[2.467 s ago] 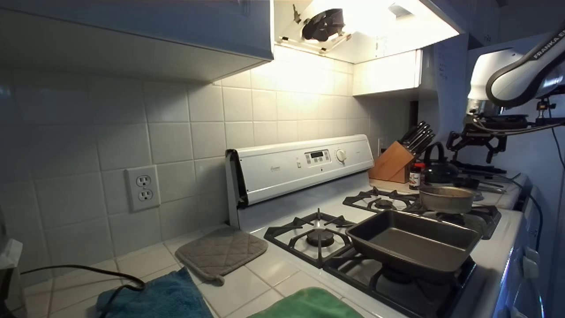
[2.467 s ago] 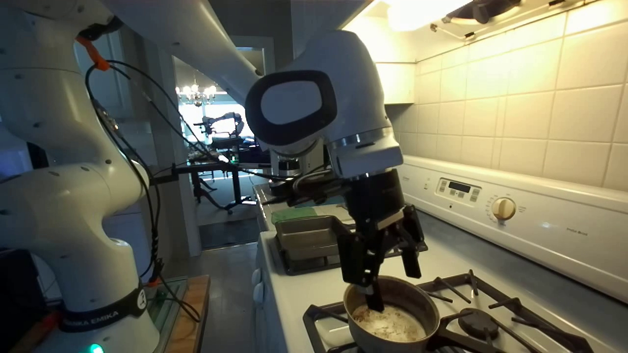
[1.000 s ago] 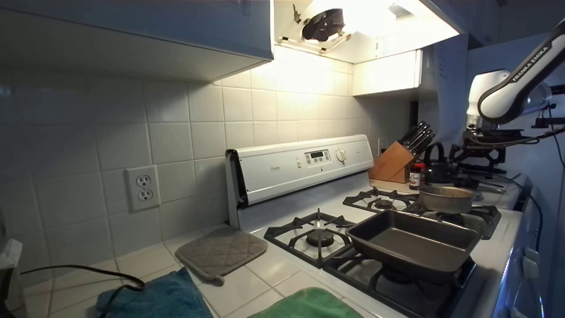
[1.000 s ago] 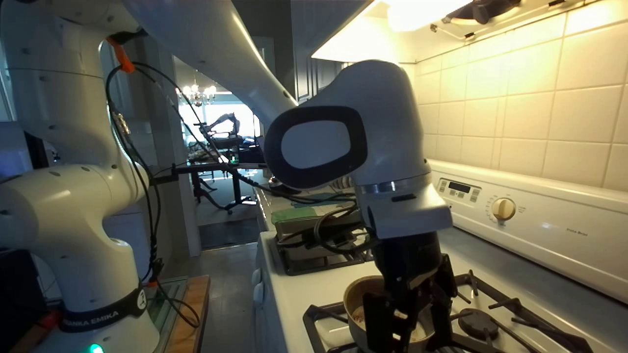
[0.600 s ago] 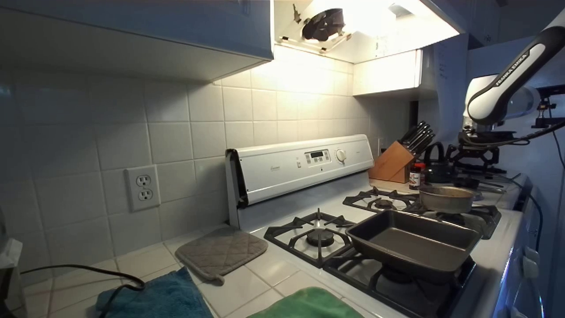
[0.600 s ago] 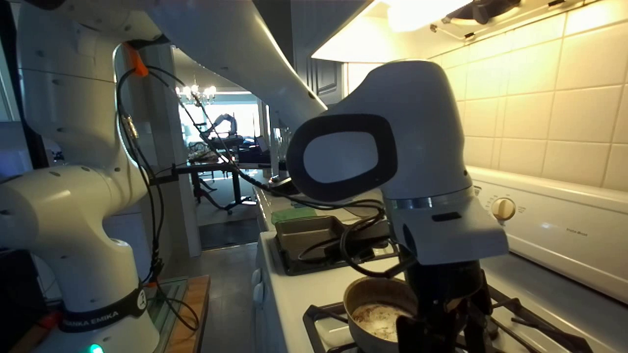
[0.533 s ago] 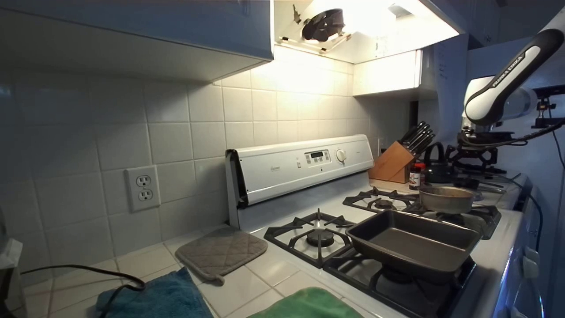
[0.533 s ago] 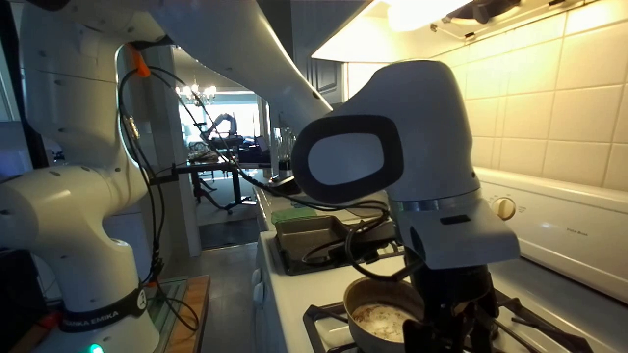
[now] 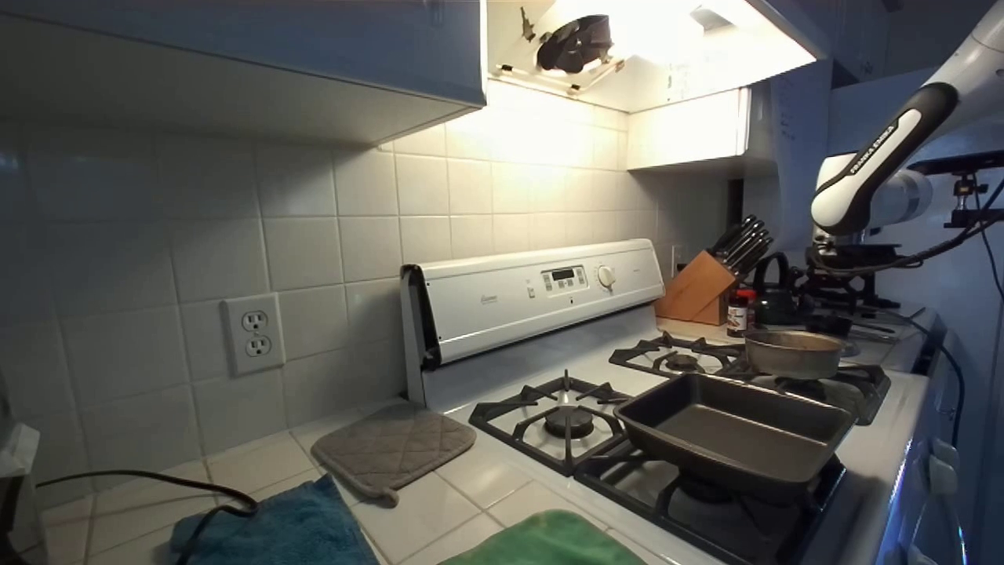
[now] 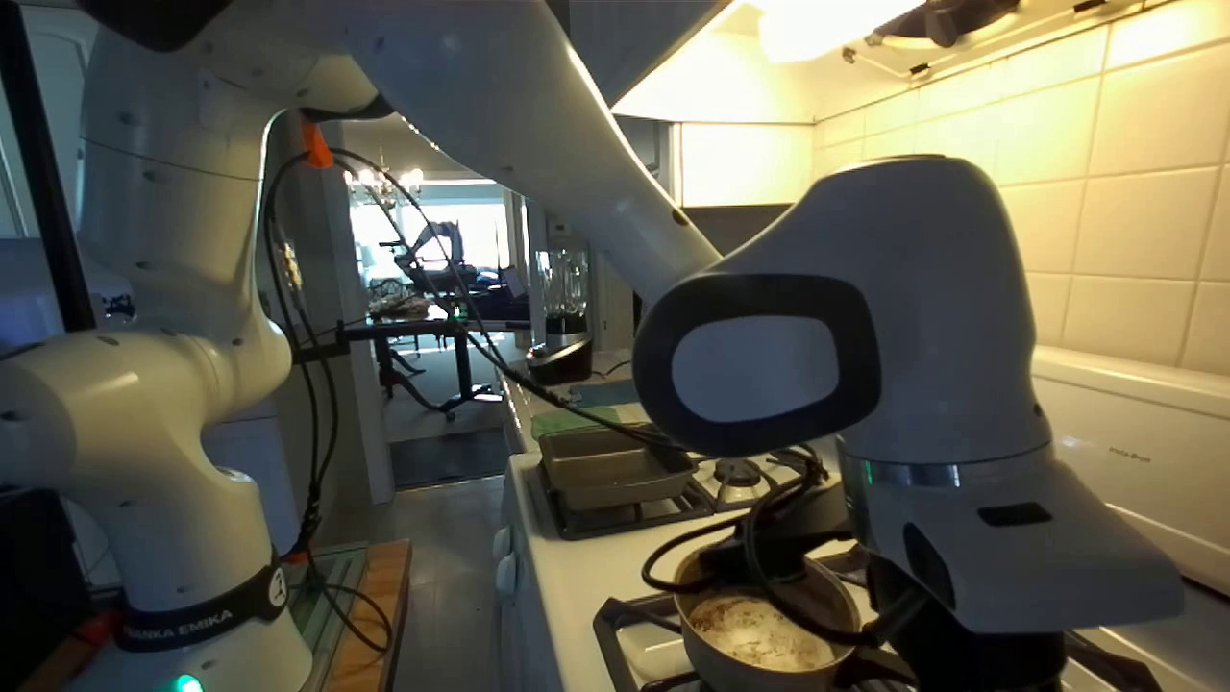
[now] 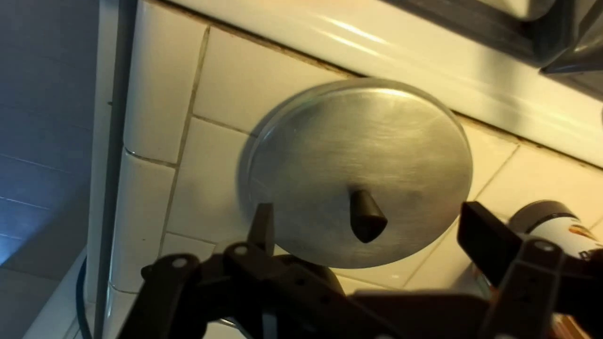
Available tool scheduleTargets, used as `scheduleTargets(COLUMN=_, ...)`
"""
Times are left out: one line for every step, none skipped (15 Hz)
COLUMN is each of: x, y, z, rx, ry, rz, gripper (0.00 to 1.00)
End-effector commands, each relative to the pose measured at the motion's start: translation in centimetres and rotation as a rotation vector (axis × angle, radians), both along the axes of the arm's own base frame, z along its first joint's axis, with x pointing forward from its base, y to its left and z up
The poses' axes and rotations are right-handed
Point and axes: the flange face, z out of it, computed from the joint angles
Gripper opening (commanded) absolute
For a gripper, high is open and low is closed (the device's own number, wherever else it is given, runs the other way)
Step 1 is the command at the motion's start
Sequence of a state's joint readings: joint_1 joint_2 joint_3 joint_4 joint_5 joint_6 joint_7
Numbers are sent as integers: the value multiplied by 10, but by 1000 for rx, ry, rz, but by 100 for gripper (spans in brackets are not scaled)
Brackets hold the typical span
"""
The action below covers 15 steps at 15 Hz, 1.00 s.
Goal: Put the metal lid on the metal pot the move it forward
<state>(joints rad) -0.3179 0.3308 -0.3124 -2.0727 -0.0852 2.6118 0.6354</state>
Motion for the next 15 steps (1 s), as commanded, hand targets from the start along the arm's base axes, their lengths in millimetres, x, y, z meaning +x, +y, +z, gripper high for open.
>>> scheduleTargets(x=12, y=-18, z=-11, rx=-13, ry=16, rz=-13, gripper=100)
scheduleTargets(x=13, y=-21, z=-13, rx=-16, ry=18, rz=-15, gripper=100)
scheduleTargets(x=14, y=-23, z=-15, rx=-16, ry=21, rz=-18, gripper=100)
scheduleTargets(x=15, y=-25, z=-19, rx=-18, ry=22, rz=-19, gripper=100)
scheduleTargets(x=17, y=-26, z=-19, rx=-21, ry=22, rz=-20, gripper=100)
scheduleTargets(x=18, y=-28, z=-22, rx=-20, ry=24, rz=-22, gripper=100)
scheduleTargets(x=19, y=-30, z=-25, rx=-19, ry=24, rz=-23, gripper=100)
scheduleTargets(x=21, y=-31, z=-26, rx=-19, ry=24, rz=-25, gripper=100)
scheduleTargets(x=23, y=-32, z=-27, rx=-19, ry=24, rz=-27, gripper=100)
scheduleTargets(x=24, y=-32, z=-28, rx=-18, ry=24, rz=-27, gripper=100)
scheduleTargets(x=26, y=-33, z=-30, rx=-16, ry=23, rz=-27, gripper=100)
scheduleTargets(x=27, y=-33, z=-32, rx=-15, ry=23, rz=-26, gripper=100)
scheduleTargets(x=28, y=-33, z=-33, rx=-15, ry=23, rz=-26, gripper=100)
scheduleTargets(x=29, y=-34, z=-33, rx=-15, ry=24, rz=-28, gripper=100)
scheduleTargets(x=31, y=-34, z=-35, rx=-13, ry=24, rz=-29, gripper=100)
